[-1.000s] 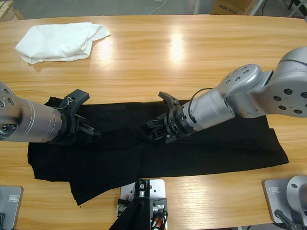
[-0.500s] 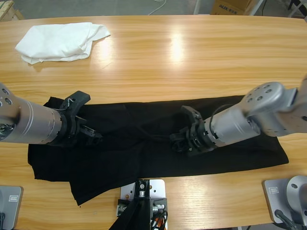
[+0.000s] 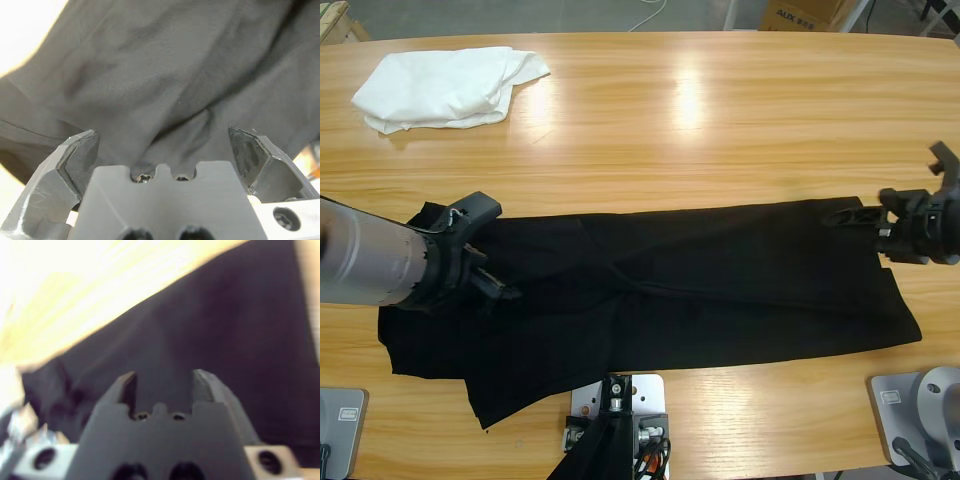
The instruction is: Fold clothes
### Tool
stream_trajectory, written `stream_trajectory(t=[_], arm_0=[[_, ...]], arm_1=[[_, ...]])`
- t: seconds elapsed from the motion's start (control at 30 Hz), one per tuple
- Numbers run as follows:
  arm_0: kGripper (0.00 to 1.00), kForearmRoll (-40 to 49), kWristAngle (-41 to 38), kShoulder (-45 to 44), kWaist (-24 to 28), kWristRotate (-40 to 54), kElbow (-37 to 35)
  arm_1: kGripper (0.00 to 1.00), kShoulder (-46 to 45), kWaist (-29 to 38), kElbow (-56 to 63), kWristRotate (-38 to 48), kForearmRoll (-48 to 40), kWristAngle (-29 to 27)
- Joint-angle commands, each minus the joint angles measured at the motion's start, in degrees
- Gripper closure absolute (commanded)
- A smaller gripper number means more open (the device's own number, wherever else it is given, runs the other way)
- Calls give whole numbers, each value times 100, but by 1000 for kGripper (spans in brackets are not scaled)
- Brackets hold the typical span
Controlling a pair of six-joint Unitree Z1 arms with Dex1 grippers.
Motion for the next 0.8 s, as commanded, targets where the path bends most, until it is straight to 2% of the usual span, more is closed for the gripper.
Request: stream_trajectory(t=[0.03,0.13,0.27,0.33,0.37,0.67,0.73,0.8], arm_0=[[9,314,-83,-229,-33,804,-160],[9,314,-83,-132,-33,777,-315],[9,318,-76,-109,-33,786,-398],[9,332,-74,-104,-33,795,-392],[4,408,-71,-155,-33,795,-394],[4,490,-57,-171,18,790,-492],[4,494,-57,-185,20,786,-498],[4,539,-57,-201,20,790,-492]], arm_1=[[0,704,-993,188,582,445,-897],[0,799,-1432,59,706,851,-781],[0,1174,-1533,-58,799,996,-561],[0,1291,-1533,-50,790,874,-331],[0,2021,-1710,-106,670,655,159],[1,2077,-2042,-83,340,461,680],[17,2042,-2042,-76,296,461,754],[115,2047,-2042,-76,203,445,861]])
